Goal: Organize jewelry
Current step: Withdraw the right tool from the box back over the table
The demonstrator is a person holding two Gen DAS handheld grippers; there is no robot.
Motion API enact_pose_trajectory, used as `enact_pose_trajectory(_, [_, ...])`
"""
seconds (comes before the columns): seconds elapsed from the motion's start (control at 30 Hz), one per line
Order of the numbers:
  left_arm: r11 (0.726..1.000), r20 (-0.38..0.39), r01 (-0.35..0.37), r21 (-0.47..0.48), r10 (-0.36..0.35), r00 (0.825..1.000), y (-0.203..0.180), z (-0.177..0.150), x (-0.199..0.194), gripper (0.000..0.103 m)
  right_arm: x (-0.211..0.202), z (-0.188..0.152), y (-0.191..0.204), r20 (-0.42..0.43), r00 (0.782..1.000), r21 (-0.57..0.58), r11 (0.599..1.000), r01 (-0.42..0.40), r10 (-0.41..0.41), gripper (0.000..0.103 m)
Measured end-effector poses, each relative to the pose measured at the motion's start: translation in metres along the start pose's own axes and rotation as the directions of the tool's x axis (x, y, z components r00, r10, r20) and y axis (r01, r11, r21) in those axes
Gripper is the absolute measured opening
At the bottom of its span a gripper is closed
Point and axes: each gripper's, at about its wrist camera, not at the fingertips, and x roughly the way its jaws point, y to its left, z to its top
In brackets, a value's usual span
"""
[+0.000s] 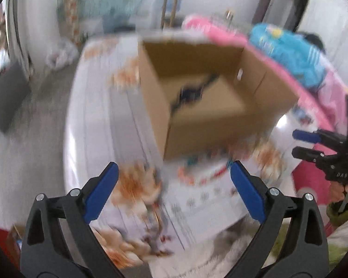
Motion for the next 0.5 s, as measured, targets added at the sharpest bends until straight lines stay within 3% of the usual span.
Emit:
enact_pose_trajectory(0.07, [0.999,-0.090,-0.040,-0.012,0.039,0.995,-0.003,-0.016,0.032,0.093,0.024,-0.012,0.009,-0.052,0.997,-0.016,0.998,0.060,-0.061,0.052])
enact_pose_trajectory(0.17, [0.987,-0.207,-0.160,0.017,0.160,0.965,-0.009,-0.034,0.073,0.096,0.050,-0.020,0.015,-0.113,0.984,-0.009,0.991,0.135,-0.135,0.052])
enact_pose_trajectory(0.2, [0.987,-0.157,-0.158,0.031,0.161,0.974,-0.013,-0.036,0.072,0.096,0.054,-0.022,0.016,-0.120,0.982,-0.004,0.989,0.145,-0.145,0.052])
enact_pose_trajectory(0.3, [0.987,-0.115,-0.156,0.035,0.159,0.980,-0.017,-0.037,0.073,0.096,0.065,-0.023,0.019,-0.143,0.971,-0.005,0.981,0.192,-0.191,0.058])
enact_pose_trajectory(0.43, [0.987,-0.090,-0.152,0.042,0.156,0.984,-0.020,-0.038,0.072,0.096,0.074,-0.024,0.022,-0.144,0.960,-0.024,0.971,0.239,-0.240,0.063])
enact_pose_trajectory(0.5, [0.987,-0.087,-0.154,0.040,0.157,0.984,-0.020,-0.037,0.073,0.096,0.075,-0.024,0.023,-0.132,0.956,-0.023,0.965,0.262,-0.263,0.071])
